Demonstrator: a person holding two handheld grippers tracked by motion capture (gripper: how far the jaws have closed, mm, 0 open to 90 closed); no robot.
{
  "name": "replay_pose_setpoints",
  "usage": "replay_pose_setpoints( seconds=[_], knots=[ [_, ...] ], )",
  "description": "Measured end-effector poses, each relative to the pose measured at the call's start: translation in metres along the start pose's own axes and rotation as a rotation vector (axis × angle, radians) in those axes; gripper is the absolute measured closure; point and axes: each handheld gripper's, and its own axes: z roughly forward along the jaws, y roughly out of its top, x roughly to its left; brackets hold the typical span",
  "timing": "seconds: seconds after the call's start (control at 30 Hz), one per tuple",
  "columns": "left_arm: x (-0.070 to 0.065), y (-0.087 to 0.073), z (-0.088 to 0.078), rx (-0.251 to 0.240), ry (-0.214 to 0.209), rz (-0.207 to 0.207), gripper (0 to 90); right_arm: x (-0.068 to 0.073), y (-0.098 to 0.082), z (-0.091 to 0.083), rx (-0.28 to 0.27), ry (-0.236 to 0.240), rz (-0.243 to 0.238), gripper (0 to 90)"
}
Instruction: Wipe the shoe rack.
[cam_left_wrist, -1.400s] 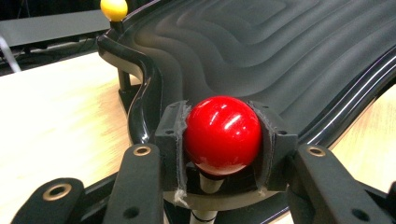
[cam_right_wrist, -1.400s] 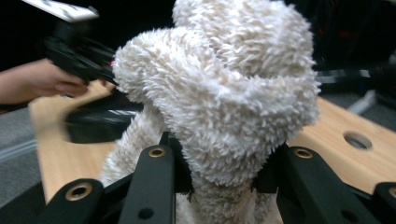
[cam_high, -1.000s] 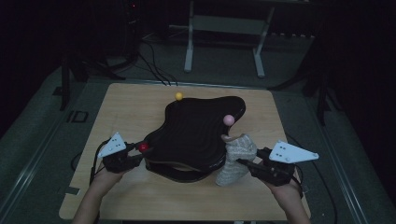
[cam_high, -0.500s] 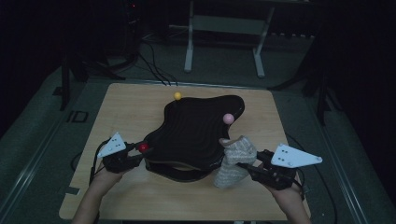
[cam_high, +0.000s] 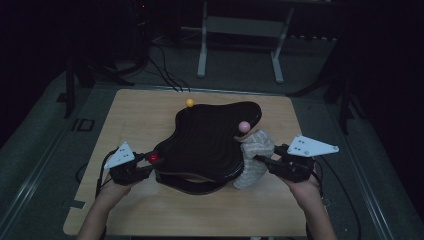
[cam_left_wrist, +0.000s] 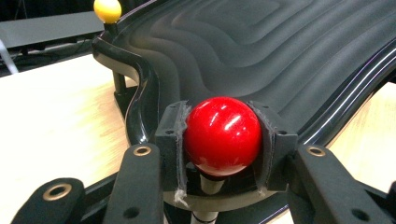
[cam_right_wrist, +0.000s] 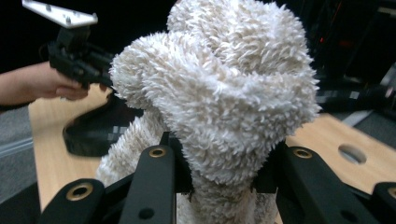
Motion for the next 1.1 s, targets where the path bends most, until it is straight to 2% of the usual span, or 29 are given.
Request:
replay_pose_setpoints(
  seconds=[0.07,0.13,0.2,0.27,0.33,0.43,0.5,0.57,0.67,0.73,0.8,0.9,1.0,1.07,1.1],
  knots=[
    [0.000,0.000,0.000,-0.001,-0.001,-0.001,59.9,-0.002,0.004,0.003,-0.017,-0.009,-0.005,67.7],
    [0.000,0.000,0.000,0.001,0.003,-0.001,59.9,-0.004,0.000,0.012,0.004,-0.027,0.000,68.1],
    [-0.001,-0.001,0.000,-0.003,0.004,-0.003,59.9,-0.011,-0.008,0.015,-0.006,-0.006,0.063,68.3],
    [0.000,0.000,0.000,-0.001,0.002,-0.002,59.9,-0.013,-0.013,0.015,0.017,-0.018,0.061,68.2],
    [0.000,0.000,0.000,-0.002,0.004,-0.003,59.9,-0.013,-0.010,0.014,0.018,-0.026,0.048,67.9],
    [0.000,0.000,0.000,0.000,0.003,-0.003,59.9,-0.011,-0.001,0.010,-0.019,-0.017,0.035,67.7],
    [0.000,0.000,0.000,-0.002,0.003,-0.004,59.9,-0.010,0.003,0.011,-0.026,-0.012,0.022,67.7],
    [0.000,0.000,0.000,-0.002,0.002,-0.005,59.9,-0.009,0.002,0.016,-0.003,-0.015,0.015,68.0],
    [-0.001,0.000,0.000,0.000,0.005,-0.002,59.9,-0.014,-0.005,0.022,0.035,-0.042,0.041,68.1],
    [-0.001,0.000,-0.001,0.000,0.004,-0.001,59.9,-0.014,-0.007,0.020,0.048,-0.043,0.045,68.0],
    [-0.001,0.000,0.000,0.001,0.007,-0.001,59.9,-0.013,-0.006,0.016,0.054,-0.055,0.022,67.8],
    [0.000,0.000,0.000,0.001,0.006,-0.002,59.9,-0.018,-0.003,0.008,0.035,-0.077,0.027,67.7],
    [-0.001,0.000,-0.001,-0.001,0.006,-0.003,59.9,-0.021,-0.001,0.000,-0.005,-0.053,0.055,67.7],
    [0.000,0.000,-0.001,0.000,0.005,-0.003,59.9,-0.014,0.000,-0.006,-0.026,-0.007,0.063,67.6],
    [-0.001,0.000,-0.001,0.000,0.006,-0.003,59.9,-0.009,0.001,-0.008,-0.032,0.010,0.049,67.5]
  ],
)
